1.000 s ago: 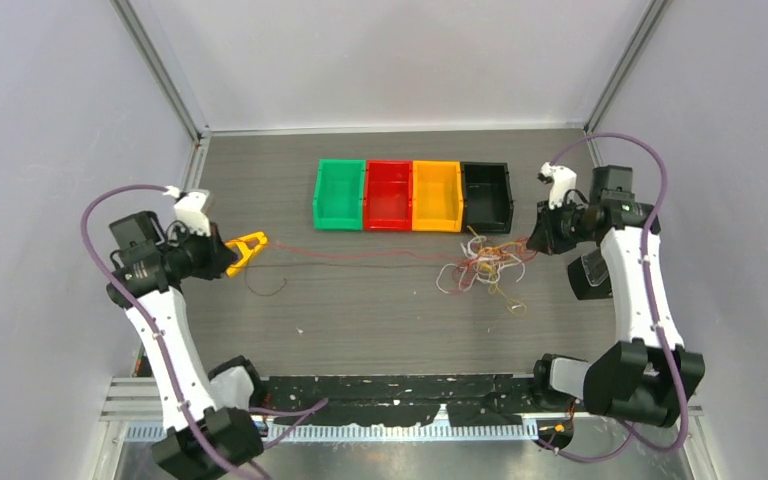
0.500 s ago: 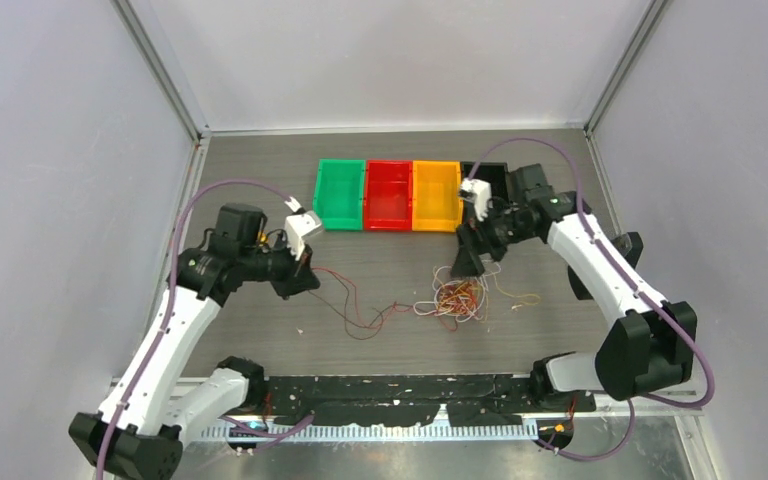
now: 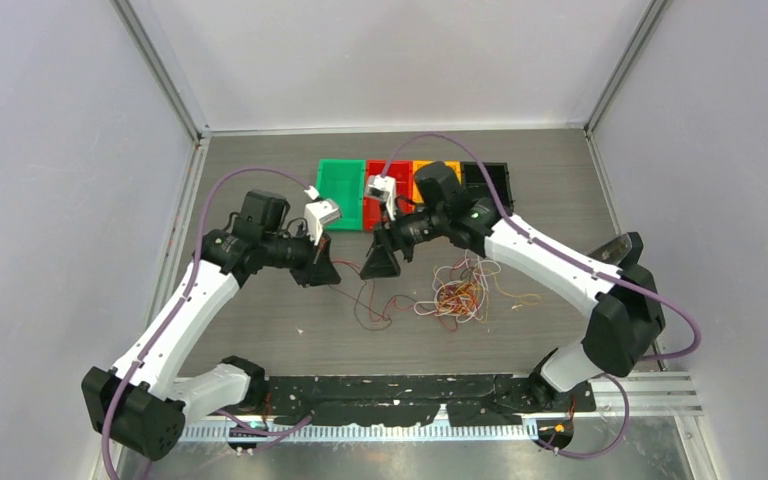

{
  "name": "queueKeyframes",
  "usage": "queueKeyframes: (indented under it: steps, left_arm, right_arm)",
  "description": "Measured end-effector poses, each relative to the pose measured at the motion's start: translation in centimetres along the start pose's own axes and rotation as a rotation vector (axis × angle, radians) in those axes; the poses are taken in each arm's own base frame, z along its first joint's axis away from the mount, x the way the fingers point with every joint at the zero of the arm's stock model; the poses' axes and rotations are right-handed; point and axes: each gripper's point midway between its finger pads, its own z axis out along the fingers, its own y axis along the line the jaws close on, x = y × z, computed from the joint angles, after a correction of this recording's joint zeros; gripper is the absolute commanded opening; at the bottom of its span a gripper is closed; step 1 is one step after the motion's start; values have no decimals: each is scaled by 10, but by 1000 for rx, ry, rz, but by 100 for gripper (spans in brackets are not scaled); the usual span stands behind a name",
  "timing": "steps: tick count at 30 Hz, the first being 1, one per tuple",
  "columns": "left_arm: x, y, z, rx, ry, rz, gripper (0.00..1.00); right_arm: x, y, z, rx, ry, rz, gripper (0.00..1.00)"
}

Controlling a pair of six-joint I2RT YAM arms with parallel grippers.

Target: Untangle the cables

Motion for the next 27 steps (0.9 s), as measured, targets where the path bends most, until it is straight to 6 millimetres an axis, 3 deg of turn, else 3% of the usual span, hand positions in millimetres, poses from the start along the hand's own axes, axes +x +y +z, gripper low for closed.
queueKeyframes:
  steps: [5,11,13,18,25,27]
  left_arm:
    - [-5,-2,2,24,-13,6,1]
    - [-6,-4,2,33,-20,13,2]
    - [-6,-3,2,33,-19,16,6]
    - [-6,4,1,17,-22,6,23]
    - [-2,26,-4,-47,-46,-55,26]
    - [6,35,-3,-81,-37,-74,50]
  right_arm:
    - [10,-5,20,13,33,-21,62]
    - [15,-21,25,58,40,-77,29]
    - [20,-26,26,64,51,-83,8]
    - [30,-30,27,70,71,-92,5]
    - [32,-37,4,179,26,-114,5]
    - [25,-40,-5,228,-1,-127,5]
